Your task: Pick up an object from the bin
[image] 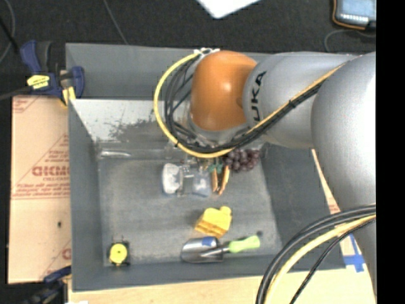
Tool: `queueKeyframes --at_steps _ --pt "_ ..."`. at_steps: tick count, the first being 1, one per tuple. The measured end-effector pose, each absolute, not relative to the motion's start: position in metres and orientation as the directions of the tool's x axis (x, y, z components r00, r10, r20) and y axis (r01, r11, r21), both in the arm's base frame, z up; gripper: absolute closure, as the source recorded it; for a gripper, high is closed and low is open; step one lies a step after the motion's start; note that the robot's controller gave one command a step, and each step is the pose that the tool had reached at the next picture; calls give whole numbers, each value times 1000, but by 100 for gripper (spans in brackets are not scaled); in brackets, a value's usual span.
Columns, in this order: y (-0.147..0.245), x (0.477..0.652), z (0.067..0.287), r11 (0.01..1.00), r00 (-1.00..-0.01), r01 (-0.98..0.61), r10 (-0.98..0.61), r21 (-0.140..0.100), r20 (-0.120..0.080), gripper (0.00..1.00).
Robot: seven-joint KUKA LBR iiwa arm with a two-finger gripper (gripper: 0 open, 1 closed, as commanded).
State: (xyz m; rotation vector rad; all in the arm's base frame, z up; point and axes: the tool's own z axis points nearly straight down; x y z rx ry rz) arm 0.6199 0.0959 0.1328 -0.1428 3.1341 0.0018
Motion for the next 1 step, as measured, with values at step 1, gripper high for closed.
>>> queueKeyframes --at_steps 1 --pt "78 620 98 999 -999 -39 -39 4 -12 0"
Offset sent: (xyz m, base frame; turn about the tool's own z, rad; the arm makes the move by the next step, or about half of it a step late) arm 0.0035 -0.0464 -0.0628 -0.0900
